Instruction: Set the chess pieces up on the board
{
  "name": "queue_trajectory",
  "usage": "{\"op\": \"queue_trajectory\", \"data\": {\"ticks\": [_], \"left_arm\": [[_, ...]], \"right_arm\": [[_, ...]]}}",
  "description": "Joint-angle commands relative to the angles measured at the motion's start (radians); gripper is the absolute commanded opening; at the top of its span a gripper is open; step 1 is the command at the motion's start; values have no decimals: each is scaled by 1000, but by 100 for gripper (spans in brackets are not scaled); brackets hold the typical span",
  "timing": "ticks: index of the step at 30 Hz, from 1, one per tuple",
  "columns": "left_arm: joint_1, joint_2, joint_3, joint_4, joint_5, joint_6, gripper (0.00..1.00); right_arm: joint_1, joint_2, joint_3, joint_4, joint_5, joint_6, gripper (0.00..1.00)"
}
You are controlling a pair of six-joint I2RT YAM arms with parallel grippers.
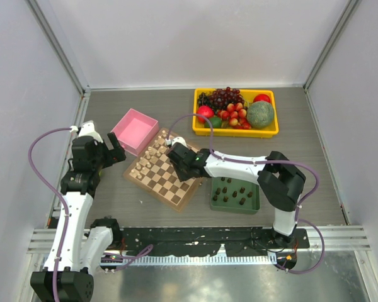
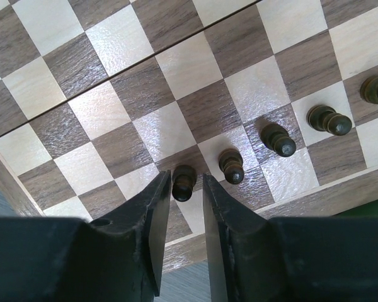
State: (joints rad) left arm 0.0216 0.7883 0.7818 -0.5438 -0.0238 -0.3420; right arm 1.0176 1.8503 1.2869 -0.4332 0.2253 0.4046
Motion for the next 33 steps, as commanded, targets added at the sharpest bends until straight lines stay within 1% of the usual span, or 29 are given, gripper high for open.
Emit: {"op": "queue_trajectory", "data": {"ticks": [1,5,9,11,14,17,18,19,22,23,24,25,26,29,33], "left_arm": [[3,-3,37,16,15,-12,99],[3,-3,37,16,15,-12,99],[3,-1,36,16,13,-12,99],[5,-3,37,15,15,-12,99],[5,-4,37,15,12,-12,99],[5,-4,37,15,15,-12,99],[3,-6,37,15,16,-11,99],[3,-6,37,15,16,-12,99],[3,-9,37,15,18,-12,99],[3,-11,39,13,16,-12,99],[3,-9,36,13,16,-14,99],[3,-9,36,12,18,-14,99],[3,-9,36,15,18,-14,99],[3,-9,37,13,18,-14,99],[3,-9,34,13,18,-14,99]], "right_arm": [[-5,-36,37,13,2,-23,34],[-4,-71,43,16,-32,-32,36],[-4,-157,38,19,-73,-33,36],[-2,-213,19,24,-55,-43,38],[-11,-304,-56,22,8,-61,40],[-74,-429,-144,11,55,-47,40],[-92,-459,-197,10,60,-29,40],[-135,-500,-222,10,62,-11,40],[-237,-612,-367,2,33,31,40],[-291,-626,-427,-4,19,43,40],[-342,-660,-454,-4,-3,40,40],[-359,-674,-506,-7,-12,46,40],[-394,-698,-529,-9,-23,48,40],[-439,-723,-590,-16,-21,48,40],[-465,-675,-587,-38,-12,43,40]]}}
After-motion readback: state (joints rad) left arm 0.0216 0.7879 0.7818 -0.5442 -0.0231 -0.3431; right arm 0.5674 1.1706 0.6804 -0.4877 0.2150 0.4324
